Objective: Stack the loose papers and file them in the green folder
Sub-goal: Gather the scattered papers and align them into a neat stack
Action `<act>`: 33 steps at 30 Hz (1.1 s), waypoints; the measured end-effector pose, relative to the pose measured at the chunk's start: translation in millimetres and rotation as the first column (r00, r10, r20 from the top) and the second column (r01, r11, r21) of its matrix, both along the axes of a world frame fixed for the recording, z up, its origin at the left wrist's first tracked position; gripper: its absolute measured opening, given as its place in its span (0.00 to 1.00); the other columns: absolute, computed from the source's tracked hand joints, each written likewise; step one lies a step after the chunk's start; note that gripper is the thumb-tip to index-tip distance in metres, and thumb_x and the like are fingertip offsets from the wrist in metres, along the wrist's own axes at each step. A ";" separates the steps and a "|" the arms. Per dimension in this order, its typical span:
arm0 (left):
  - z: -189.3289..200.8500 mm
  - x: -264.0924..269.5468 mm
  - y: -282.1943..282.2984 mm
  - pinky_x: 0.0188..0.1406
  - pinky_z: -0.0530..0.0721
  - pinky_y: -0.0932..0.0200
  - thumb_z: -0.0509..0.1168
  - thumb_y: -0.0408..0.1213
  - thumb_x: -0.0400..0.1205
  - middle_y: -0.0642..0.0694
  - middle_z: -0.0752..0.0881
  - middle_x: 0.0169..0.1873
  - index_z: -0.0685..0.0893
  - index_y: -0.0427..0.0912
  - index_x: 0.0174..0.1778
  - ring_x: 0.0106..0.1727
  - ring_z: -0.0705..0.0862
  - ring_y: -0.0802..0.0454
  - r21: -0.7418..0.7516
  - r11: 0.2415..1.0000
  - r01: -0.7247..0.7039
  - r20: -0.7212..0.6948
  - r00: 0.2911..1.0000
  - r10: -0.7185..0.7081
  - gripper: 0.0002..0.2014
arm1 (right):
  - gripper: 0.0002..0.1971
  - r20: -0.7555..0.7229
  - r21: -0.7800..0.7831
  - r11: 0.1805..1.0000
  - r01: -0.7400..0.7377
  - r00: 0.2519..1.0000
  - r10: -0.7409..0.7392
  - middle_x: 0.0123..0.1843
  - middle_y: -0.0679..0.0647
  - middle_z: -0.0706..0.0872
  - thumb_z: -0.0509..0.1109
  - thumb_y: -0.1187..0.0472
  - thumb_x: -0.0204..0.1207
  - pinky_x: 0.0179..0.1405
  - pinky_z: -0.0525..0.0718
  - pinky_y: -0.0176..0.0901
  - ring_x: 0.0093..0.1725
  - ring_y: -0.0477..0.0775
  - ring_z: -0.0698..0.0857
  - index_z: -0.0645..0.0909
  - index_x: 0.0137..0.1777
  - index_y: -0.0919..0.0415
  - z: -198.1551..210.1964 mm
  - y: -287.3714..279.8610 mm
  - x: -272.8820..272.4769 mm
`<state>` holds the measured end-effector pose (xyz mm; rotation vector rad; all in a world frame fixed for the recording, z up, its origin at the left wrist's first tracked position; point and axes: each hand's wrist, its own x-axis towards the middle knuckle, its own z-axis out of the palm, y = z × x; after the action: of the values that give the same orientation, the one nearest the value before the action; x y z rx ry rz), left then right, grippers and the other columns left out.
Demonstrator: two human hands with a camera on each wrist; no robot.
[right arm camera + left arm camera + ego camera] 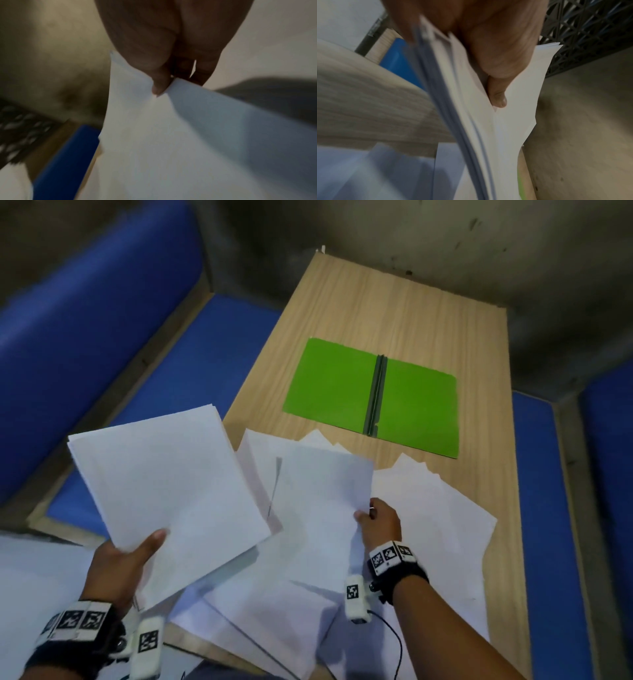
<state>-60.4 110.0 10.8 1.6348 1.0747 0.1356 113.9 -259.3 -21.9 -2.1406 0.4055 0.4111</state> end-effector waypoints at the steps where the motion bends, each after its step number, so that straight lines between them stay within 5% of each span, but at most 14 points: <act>1: 0.2 -1.1 3.8 0.66 0.80 0.40 0.78 0.40 0.76 0.39 0.89 0.53 0.86 0.35 0.62 0.58 0.86 0.41 0.002 1.000 -0.018 -0.007 1.000 0.018 0.20 | 0.02 -0.024 0.003 0.996 -0.091 0.996 0.091 0.35 0.51 0.85 0.70 0.66 0.75 0.29 0.75 0.34 0.32 0.46 0.79 0.83 0.42 0.64 0.8 -0.7 0.2; 4: 2.8 -2.1 10.5 0.66 0.80 0.38 0.78 0.41 0.76 0.40 0.88 0.52 0.86 0.37 0.61 0.58 0.86 0.40 0.001 0.999 -0.043 -0.011 0.999 0.043 0.20 | 0.13 -0.068 -0.106 0.919 -0.380 0.925 0.374 0.29 0.48 0.76 0.69 0.64 0.74 0.29 0.70 0.38 0.31 0.48 0.73 0.73 0.30 0.58 -8.0 3.3 -7.5; 6: 3.5 -1.8 12.5 0.67 0.80 0.39 0.77 0.41 0.76 0.40 0.87 0.53 0.85 0.36 0.62 0.58 0.86 0.40 -0.005 0.999 -0.048 -0.020 0.999 0.048 0.21 | 0.13 -0.113 -0.229 0.814 -0.533 0.846 0.522 0.33 0.49 0.75 0.65 0.62 0.77 0.31 0.71 0.39 0.36 0.51 0.75 0.71 0.30 0.53 -9.9 16.0 -19.7; 8: 5.9 -0.2 10.6 0.66 0.80 0.39 0.77 0.42 0.76 0.38 0.88 0.55 0.85 0.36 0.62 0.58 0.85 0.40 -0.013 0.999 -0.035 -0.021 0.999 0.035 0.21 | 0.06 -0.203 -0.388 0.669 -0.634 0.767 0.609 0.52 0.54 0.79 0.63 0.54 0.79 0.45 0.78 0.46 0.53 0.58 0.79 0.79 0.48 0.54 -10.1 31.4 -36.1; 9: 7.1 0.4 8.9 0.65 0.80 0.41 0.77 0.41 0.76 0.37 0.88 0.55 0.85 0.36 0.62 0.57 0.85 0.40 -0.003 1.000 -0.027 -0.027 0.999 0.027 0.21 | 0.13 -0.256 -0.433 0.628 -0.647 0.756 0.603 0.60 0.54 0.76 0.65 0.49 0.78 0.51 0.79 0.51 0.61 0.60 0.76 0.78 0.58 0.55 -9.9 38.9 -43.8; 13: 14.0 1.7 -2.1 0.58 0.77 0.48 0.75 0.37 0.78 0.36 0.86 0.54 0.83 0.30 0.65 0.54 0.82 0.42 0.003 1.000 -0.004 -0.038 0.999 0.004 0.22 | 0.33 -0.315 -0.351 0.701 -0.621 0.783 0.536 0.64 0.54 0.74 0.79 0.49 0.66 0.56 0.81 0.56 0.63 0.62 0.78 0.67 0.68 0.53 -10.0 63.3 -67.5; 16: 14.0 0.6 -5.7 0.58 0.78 0.47 0.76 0.38 0.78 0.33 0.87 0.59 0.83 0.30 0.66 0.54 0.82 0.42 -0.013 1.000 0.008 -0.052 0.999 -0.009 0.23 | 0.25 -0.301 -0.324 0.661 -0.677 0.736 0.607 0.60 0.57 0.84 0.74 0.59 0.73 0.56 0.84 0.53 0.58 0.63 0.85 0.69 0.68 0.55 -12.2 65.3 -76.6; 18: 8.3 -1.6 -1.5 0.60 0.78 0.46 0.76 0.40 0.78 0.35 0.87 0.58 0.83 0.32 0.66 0.55 0.82 0.41 -0.011 1.000 0.012 -0.059 0.998 -0.013 0.24 | 0.14 -0.250 -0.297 0.679 -0.671 0.741 0.623 0.55 0.56 0.88 0.69 0.62 0.76 0.53 0.85 0.50 0.55 0.61 0.87 0.77 0.62 0.57 -8.9 59.7 -75.2; 21: 2.9 -3.5 5.2 0.65 0.79 0.40 0.78 0.46 0.75 0.39 0.87 0.58 0.83 0.35 0.65 0.57 0.84 0.40 0.002 1.000 0.000 -0.057 0.998 0.000 0.26 | 0.06 -0.192 -0.191 0.831 -0.523 0.850 0.491 0.43 0.51 0.87 0.73 0.59 0.72 0.44 0.86 0.46 0.44 0.57 0.86 0.83 0.47 0.57 -0.1 37.4 -59.1; 25: -3.0 -6.0 12.8 0.66 0.79 0.35 0.78 0.48 0.74 0.39 0.88 0.59 0.84 0.39 0.63 0.59 0.85 0.37 0.020 1.000 0.006 -0.043 0.999 -0.005 0.26 | 0.12 -0.233 -0.135 0.899 -0.417 0.895 0.380 0.33 0.50 0.81 0.77 0.56 0.68 0.28 0.76 0.40 0.35 0.52 0.82 0.77 0.34 0.59 5.1 -22.6 -30.6; 30: -11.2 -1.0 6.4 0.63 0.79 0.42 0.77 0.42 0.76 0.40 0.87 0.53 0.85 0.37 0.60 0.55 0.84 0.41 0.013 0.999 0.050 -0.050 0.998 -0.049 0.20 | 0.14 -0.297 -0.155 0.895 -0.418 0.884 0.361 0.50 0.53 0.89 0.80 0.55 0.67 0.50 0.83 0.46 0.51 0.56 0.87 0.87 0.50 0.58 8.7 -96.3 -28.7; 33: -12.1 6.6 -4.3 0.57 0.80 0.45 0.77 0.42 0.76 0.38 0.88 0.51 0.86 0.35 0.59 0.52 0.85 0.41 0.005 0.994 0.111 -0.067 0.992 -0.111 0.19 | 0.10 -0.329 -0.153 0.882 -0.446 0.865 0.380 0.49 0.51 0.90 0.79 0.59 0.67 0.50 0.83 0.45 0.50 0.52 0.87 0.86 0.48 0.53 16.1 -126.5 -39.6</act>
<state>-53.8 105.7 -1.4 1.7131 1.0314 0.0128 74.3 -385.8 -5.8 -2.3975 0.1485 0.9786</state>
